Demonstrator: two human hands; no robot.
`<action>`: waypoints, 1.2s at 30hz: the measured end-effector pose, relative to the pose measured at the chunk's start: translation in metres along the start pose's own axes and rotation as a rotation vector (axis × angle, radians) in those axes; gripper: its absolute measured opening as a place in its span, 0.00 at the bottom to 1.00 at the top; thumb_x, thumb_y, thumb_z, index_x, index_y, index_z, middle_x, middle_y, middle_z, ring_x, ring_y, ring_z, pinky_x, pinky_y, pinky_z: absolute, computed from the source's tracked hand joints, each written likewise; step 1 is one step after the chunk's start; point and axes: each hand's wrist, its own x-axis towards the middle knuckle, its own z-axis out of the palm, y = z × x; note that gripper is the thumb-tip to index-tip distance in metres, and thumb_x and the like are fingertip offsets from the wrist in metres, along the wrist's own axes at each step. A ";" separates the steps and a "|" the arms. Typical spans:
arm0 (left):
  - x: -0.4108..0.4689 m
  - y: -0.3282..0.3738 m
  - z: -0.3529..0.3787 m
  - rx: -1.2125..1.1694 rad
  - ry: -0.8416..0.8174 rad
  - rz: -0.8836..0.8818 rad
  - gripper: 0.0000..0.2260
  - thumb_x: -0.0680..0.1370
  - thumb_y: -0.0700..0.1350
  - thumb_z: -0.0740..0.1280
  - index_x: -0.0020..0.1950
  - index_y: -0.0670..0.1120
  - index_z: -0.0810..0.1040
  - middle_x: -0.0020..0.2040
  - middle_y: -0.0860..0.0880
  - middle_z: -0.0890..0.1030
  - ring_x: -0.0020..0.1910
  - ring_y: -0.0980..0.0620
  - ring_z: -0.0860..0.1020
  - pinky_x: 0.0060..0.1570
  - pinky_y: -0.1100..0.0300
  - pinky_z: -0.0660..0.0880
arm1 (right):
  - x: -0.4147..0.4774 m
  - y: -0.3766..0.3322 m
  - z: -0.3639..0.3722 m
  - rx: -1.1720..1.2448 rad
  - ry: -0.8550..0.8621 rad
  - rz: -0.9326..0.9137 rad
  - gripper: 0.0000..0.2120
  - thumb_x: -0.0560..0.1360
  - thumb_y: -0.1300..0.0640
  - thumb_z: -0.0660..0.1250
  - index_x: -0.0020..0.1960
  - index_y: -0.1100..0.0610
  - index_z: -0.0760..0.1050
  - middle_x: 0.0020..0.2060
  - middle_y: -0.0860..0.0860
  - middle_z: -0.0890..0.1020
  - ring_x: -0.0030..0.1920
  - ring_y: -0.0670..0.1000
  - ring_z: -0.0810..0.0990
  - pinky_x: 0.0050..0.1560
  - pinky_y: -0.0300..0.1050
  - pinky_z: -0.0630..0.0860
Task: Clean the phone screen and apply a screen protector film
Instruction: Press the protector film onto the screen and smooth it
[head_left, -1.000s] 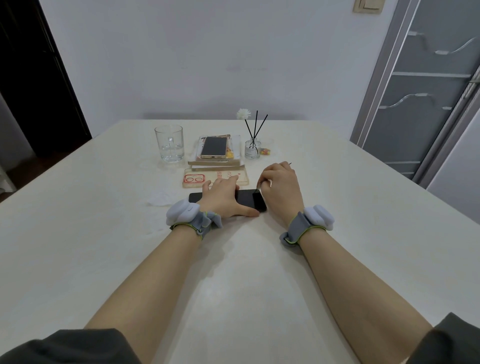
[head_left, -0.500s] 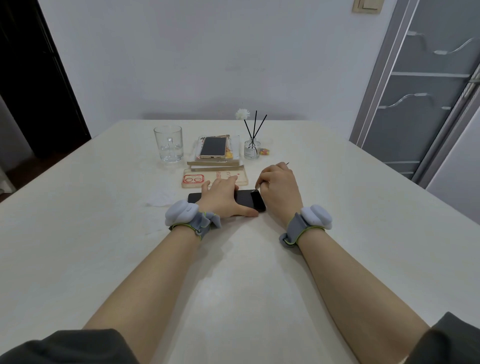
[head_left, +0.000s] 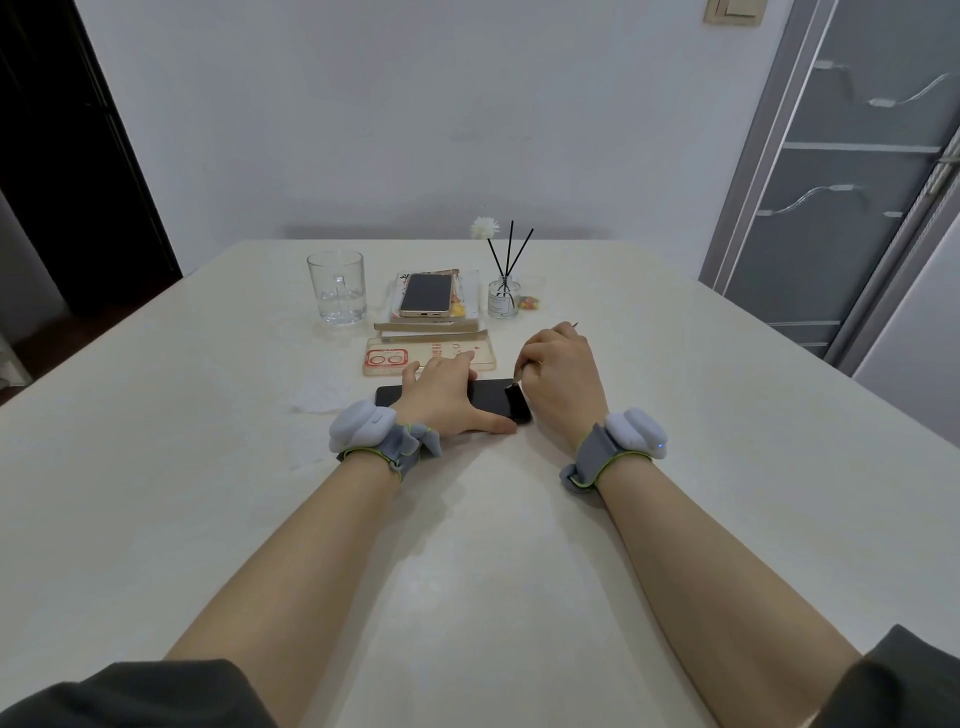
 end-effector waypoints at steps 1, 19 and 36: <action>0.000 0.000 0.000 0.001 -0.001 0.001 0.46 0.64 0.65 0.73 0.74 0.47 0.58 0.65 0.52 0.73 0.70 0.49 0.63 0.71 0.46 0.49 | 0.000 0.000 0.000 -0.003 -0.010 0.000 0.13 0.70 0.68 0.61 0.40 0.62 0.84 0.44 0.54 0.84 0.54 0.56 0.73 0.54 0.44 0.63; 0.000 0.000 0.000 -0.001 -0.005 0.004 0.47 0.64 0.65 0.73 0.75 0.47 0.57 0.66 0.52 0.73 0.71 0.49 0.63 0.72 0.46 0.48 | -0.001 -0.001 -0.001 0.003 0.031 -0.018 0.12 0.68 0.69 0.61 0.38 0.63 0.84 0.41 0.55 0.84 0.52 0.57 0.74 0.55 0.45 0.64; 0.002 -0.002 0.002 0.005 0.003 0.007 0.48 0.63 0.67 0.72 0.75 0.47 0.58 0.65 0.52 0.73 0.70 0.49 0.64 0.71 0.46 0.48 | -0.001 -0.003 -0.001 -0.069 -0.052 -0.073 0.13 0.72 0.64 0.60 0.44 0.60 0.84 0.46 0.52 0.83 0.55 0.55 0.72 0.55 0.44 0.59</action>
